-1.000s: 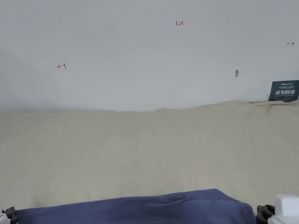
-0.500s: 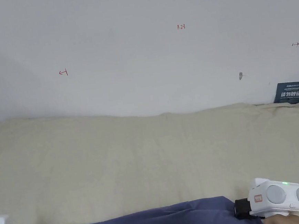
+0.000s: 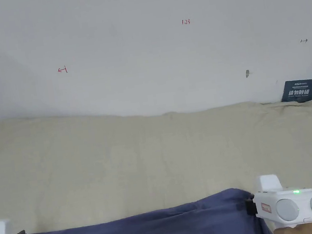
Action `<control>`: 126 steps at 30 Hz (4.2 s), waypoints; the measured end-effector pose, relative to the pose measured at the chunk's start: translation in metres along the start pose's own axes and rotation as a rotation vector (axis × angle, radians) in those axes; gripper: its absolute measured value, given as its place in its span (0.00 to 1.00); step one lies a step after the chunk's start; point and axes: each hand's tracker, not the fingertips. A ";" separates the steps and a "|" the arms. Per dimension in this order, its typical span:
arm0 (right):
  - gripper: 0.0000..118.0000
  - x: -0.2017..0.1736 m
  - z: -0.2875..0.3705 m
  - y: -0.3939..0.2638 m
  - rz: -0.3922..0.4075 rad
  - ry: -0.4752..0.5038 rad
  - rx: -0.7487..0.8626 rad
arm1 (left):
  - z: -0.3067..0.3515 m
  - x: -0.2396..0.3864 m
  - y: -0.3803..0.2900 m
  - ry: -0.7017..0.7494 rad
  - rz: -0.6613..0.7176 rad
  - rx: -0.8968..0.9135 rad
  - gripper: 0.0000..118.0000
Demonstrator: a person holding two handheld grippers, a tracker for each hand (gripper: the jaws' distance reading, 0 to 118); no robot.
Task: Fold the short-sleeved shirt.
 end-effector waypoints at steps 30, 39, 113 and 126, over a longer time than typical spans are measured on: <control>0.04 0.024 0.267 0.125 0.039 -0.120 0.497 | 0.167 -0.025 0.178 -0.044 0.077 0.418 0.00; 0.04 0.017 0.254 0.190 0.039 -0.175 0.531 | 0.148 -0.022 0.247 -0.009 0.043 0.456 0.00; 0.04 -0.014 0.291 -0.310 0.057 -0.295 0.065 | 0.204 -0.050 -0.249 -0.051 0.010 0.077 0.00; 0.04 -0.007 0.266 -0.340 0.069 -0.295 -0.061 | 0.166 -0.054 -0.298 -0.046 -0.036 -0.090 0.00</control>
